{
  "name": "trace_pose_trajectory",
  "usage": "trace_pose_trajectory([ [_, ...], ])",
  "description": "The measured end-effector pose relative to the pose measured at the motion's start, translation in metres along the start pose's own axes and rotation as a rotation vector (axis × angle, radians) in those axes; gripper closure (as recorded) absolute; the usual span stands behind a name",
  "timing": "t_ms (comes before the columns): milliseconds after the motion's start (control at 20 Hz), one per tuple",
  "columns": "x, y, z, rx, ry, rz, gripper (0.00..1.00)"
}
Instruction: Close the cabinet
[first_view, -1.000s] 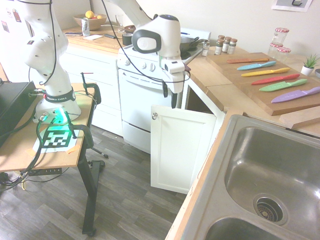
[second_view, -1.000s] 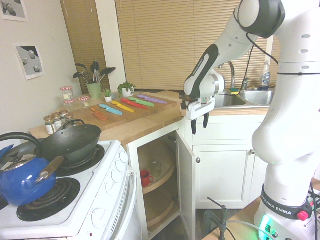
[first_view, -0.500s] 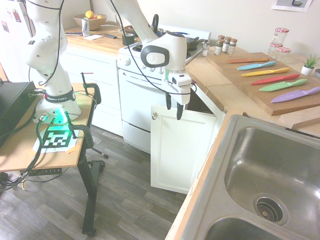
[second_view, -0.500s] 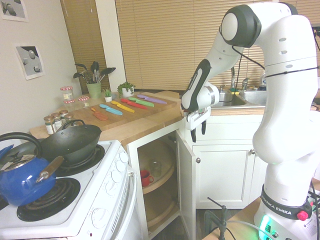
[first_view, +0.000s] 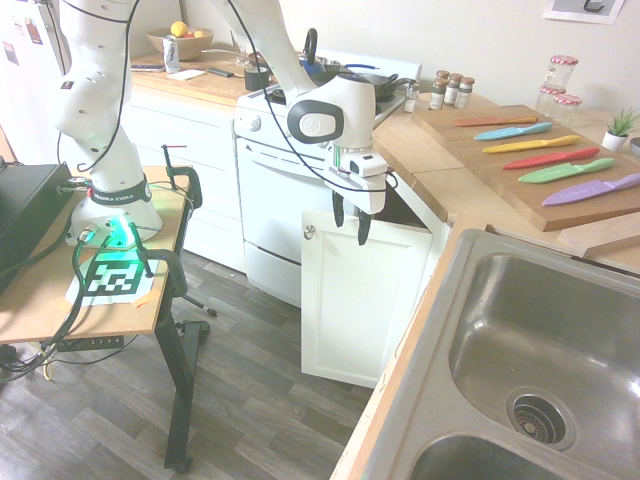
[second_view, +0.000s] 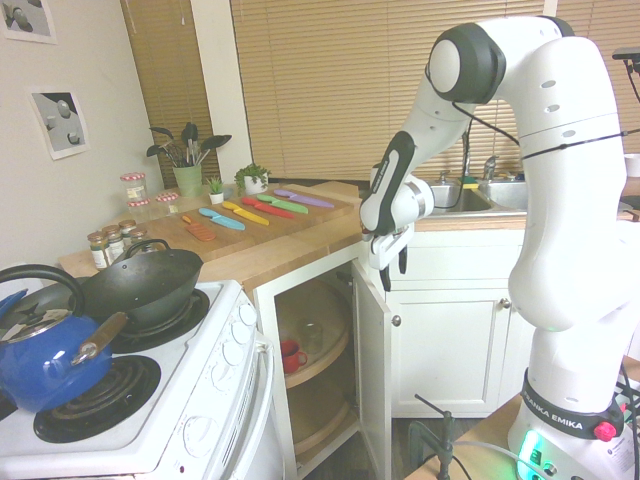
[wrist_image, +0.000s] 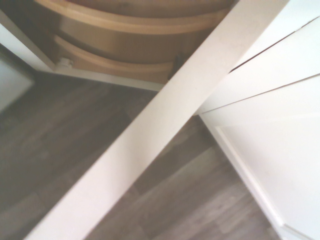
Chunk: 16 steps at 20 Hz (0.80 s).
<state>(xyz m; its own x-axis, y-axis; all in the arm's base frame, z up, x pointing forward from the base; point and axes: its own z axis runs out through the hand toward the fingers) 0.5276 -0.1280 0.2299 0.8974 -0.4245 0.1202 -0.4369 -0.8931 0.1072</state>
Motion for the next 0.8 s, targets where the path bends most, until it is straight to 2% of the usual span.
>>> trace_pose_trajectory([
  [50,0.001,-0.001,0.002,-0.003,-0.001,-0.007,1.00],
  [450,0.005,-0.016,0.027,-0.020,-0.011,-0.045,1.00],
  [800,0.007,-0.017,0.028,-0.033,-0.004,-0.064,1.00],
])
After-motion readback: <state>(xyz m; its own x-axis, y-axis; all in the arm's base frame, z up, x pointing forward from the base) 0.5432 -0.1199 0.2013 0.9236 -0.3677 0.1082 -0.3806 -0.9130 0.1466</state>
